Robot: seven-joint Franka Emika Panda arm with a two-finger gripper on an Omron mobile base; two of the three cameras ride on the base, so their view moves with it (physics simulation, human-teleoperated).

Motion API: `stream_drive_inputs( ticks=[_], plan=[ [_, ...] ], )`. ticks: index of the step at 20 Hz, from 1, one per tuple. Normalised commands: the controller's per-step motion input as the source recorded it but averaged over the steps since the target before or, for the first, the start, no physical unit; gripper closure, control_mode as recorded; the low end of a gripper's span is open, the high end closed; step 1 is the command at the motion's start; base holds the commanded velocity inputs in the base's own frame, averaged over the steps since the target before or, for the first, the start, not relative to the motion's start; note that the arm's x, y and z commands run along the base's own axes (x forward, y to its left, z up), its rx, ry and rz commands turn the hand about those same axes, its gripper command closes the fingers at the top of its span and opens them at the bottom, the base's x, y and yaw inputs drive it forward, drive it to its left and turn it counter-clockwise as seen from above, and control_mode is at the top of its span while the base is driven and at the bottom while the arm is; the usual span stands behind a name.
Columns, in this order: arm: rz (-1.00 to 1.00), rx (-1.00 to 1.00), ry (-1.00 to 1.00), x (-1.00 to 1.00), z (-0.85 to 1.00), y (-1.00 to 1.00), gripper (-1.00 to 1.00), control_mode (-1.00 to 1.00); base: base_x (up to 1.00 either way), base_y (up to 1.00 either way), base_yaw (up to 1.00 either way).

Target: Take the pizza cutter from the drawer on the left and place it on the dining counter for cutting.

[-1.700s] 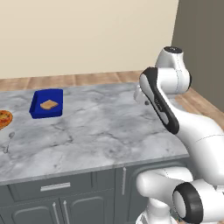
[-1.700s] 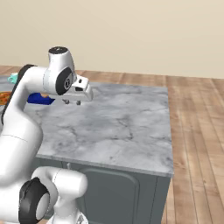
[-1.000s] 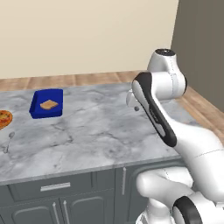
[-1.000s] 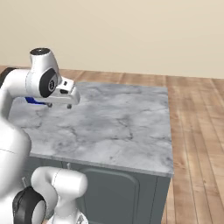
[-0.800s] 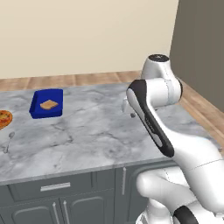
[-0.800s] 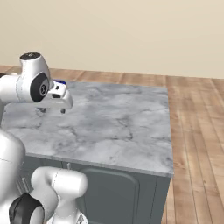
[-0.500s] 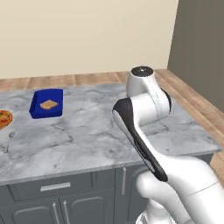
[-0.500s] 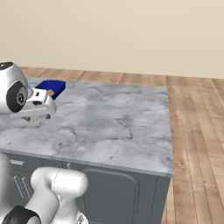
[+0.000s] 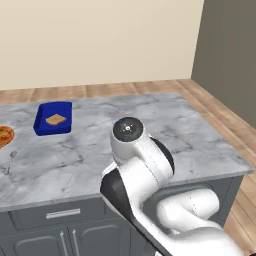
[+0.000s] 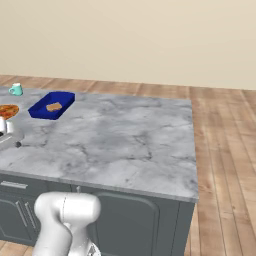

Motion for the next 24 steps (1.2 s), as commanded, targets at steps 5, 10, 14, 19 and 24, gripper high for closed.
stream_drive_inputs(
  ticks=[5, 10, 14, 19, 24],
  plan=[
    [0.28, -0.20, -0.17, -0.81, -0.46, 0.95, -1.00, -1.00, 0.00, 0.00, 0.00],
    [0.21, -0.23, -0.15, -0.31, -0.47, 0.78, -1.00, -1.00, 0.00, 0.00, 0.00],
    [0.17, -0.18, -0.10, 0.02, -0.31, 0.29, -1.00, -1.00, 0.00, 0.00, 0.00],
    [0.20, -0.17, -0.07, 0.10, -0.51, 0.14, -1.00, -1.00, 0.00, 0.00, 0.00],
    [0.18, -0.19, -0.01, 0.29, -0.66, 0.21, -1.00, -1.00, 0.00, 0.00, 0.00]
  ],
)
